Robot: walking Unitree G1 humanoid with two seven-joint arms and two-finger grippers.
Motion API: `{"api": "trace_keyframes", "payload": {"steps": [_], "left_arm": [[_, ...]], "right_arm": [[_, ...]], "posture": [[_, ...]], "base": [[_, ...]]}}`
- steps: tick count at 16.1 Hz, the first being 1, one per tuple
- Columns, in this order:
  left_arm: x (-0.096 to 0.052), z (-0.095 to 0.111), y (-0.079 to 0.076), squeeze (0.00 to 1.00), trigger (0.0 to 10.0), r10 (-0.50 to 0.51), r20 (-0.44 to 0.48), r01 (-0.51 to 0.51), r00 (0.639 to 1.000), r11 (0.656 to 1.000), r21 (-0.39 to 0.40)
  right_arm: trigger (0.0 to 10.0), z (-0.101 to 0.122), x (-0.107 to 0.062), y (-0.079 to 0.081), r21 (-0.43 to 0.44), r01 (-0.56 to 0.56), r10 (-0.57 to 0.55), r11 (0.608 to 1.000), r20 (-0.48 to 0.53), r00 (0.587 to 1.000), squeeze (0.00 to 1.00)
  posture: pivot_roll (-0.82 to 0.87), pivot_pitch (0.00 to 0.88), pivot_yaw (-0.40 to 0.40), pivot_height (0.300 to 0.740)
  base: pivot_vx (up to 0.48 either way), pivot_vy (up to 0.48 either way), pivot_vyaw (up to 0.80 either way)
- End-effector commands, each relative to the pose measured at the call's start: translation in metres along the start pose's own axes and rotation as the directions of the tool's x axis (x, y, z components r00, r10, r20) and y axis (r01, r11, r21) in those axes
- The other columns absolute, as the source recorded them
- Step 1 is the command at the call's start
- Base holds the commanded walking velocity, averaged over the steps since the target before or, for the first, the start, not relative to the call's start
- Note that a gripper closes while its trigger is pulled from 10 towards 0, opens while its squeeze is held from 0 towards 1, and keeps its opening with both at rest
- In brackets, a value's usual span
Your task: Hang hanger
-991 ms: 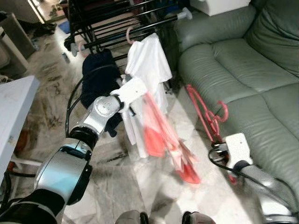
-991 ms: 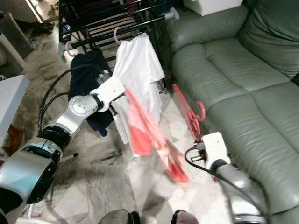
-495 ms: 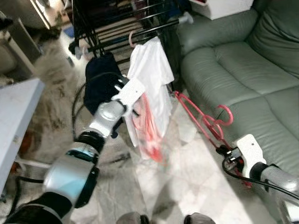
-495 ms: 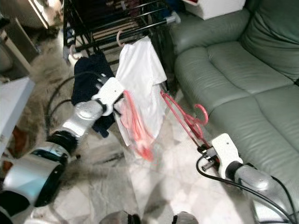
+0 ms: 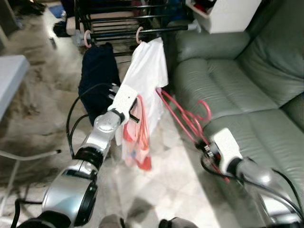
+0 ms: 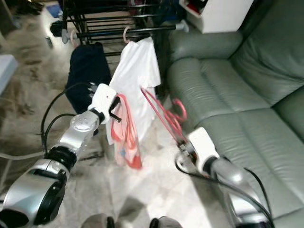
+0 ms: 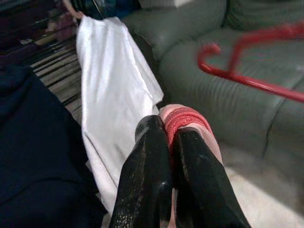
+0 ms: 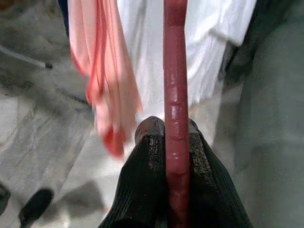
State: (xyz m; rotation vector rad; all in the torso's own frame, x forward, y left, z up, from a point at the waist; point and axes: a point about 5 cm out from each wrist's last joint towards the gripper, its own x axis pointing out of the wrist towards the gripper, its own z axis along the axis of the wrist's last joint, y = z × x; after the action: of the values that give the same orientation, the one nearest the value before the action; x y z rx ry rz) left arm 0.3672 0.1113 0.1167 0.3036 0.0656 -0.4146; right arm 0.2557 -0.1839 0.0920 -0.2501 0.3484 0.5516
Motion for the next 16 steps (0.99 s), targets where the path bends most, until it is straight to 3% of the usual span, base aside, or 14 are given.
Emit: {"api": "trace_keyframes", "payload": {"steps": [1, 5, 6, 10, 12, 16], "left_arm": [[-0.002, 0.002, 0.002, 0.0, 10.0, 0.026, 0.013, -0.026, 1.0, 1.0, -0.017], [-0.013, -0.006, 0.003, 0.0, 10.0, -0.015, 0.001, 0.015, 1.0, 1.0, -0.003], [-0.013, -0.003, 0.002, 0.0, 10.0, -0.047, 0.006, 0.047, 0.999, 0.998, 0.032], [-0.008, 0.006, -0.003, 0.0, 10.0, -0.103, 0.023, 0.102, 0.994, 0.993, 0.061], [-0.007, 0.01, -0.004, 0.0, 10.0, -0.101, 0.027, 0.099, 0.995, 0.993, 0.059], [-0.009, 0.007, -0.008, 0.0, 10.0, -0.117, 0.021, 0.116, 0.993, 0.992, 0.054]], "right_arm": [[10.0, -0.002, 0.004, -0.002, -0.013, 0.026, -0.027, 1.0, -0.008, 1.0, 0.0], [10.0, -0.002, 0.007, -0.002, 0.055, 0.111, -0.112, 0.992, 0.018, 0.994, 0.0], [10.0, -0.007, 0.004, 0.002, 0.105, 0.137, -0.139, 0.985, 0.01, 0.99, 0.0], [10.0, -0.02, -0.001, 0.017, 0.134, 0.162, -0.163, 0.978, -0.004, 0.987, 0.0], [10.0, -0.022, -0.003, 0.022, 0.137, 0.159, -0.159, 0.978, -0.009, 0.987, 0.0], [10.0, -0.02, -0.001, 0.018, 0.142, 0.163, -0.163, 0.976, -0.011, 0.987, 0.0]], "posture": [[-0.06, 0.0, -0.079, 0.74], [-0.06, 0.0, -0.012, 0.74], [-0.07, 0.0, 0.022, 0.74], [-0.1, 0.0, 0.052, 0.74], [-0.1, 0.0, 0.055, 0.74], [-0.09, 0.003, 0.048, 0.74]], "base": [[0.0, 0.0, 0.0], [0.0, 0.0, 0.0], [0.0, 0.0, -0.8], [0.0, 0.0, -0.8], [0.0, 0.0, 0.0], [0.0, 0.0, -0.4]]}}
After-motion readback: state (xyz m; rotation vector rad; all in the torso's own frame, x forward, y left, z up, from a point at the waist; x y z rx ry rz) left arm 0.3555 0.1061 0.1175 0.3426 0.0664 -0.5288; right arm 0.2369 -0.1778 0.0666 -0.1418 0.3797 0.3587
